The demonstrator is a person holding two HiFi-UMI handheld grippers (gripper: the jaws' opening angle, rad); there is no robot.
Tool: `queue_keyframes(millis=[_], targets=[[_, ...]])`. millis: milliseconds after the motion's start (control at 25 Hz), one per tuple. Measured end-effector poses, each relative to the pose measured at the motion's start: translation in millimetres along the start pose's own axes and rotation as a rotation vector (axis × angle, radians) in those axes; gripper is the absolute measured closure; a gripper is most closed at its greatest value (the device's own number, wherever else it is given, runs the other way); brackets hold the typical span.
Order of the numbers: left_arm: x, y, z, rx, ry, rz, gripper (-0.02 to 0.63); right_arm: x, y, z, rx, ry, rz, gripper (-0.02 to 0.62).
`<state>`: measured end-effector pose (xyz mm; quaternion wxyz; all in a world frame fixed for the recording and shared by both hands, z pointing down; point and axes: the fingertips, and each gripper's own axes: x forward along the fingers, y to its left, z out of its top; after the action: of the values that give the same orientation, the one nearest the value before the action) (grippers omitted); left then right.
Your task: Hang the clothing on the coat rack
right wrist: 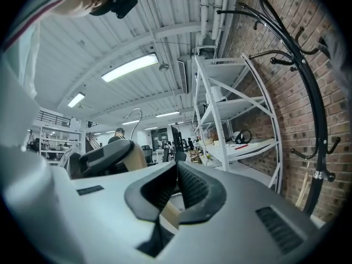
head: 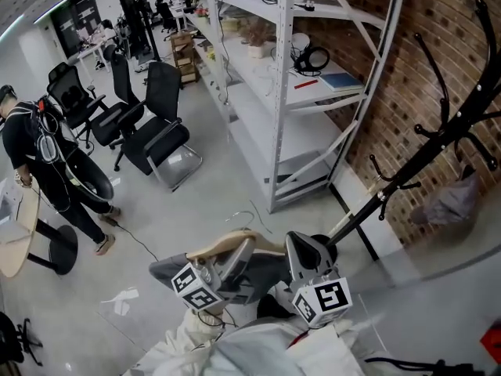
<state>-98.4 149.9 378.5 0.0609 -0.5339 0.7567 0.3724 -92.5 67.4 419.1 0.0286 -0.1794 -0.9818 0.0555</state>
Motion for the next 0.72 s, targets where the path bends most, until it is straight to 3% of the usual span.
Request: queue_keyframes(millis=[720], targets=[[145, 89, -28, -0.059, 0.075, -0.122, 0.503, 70, -146, 20, 0.015, -0.039, -0.130, 0.571]])
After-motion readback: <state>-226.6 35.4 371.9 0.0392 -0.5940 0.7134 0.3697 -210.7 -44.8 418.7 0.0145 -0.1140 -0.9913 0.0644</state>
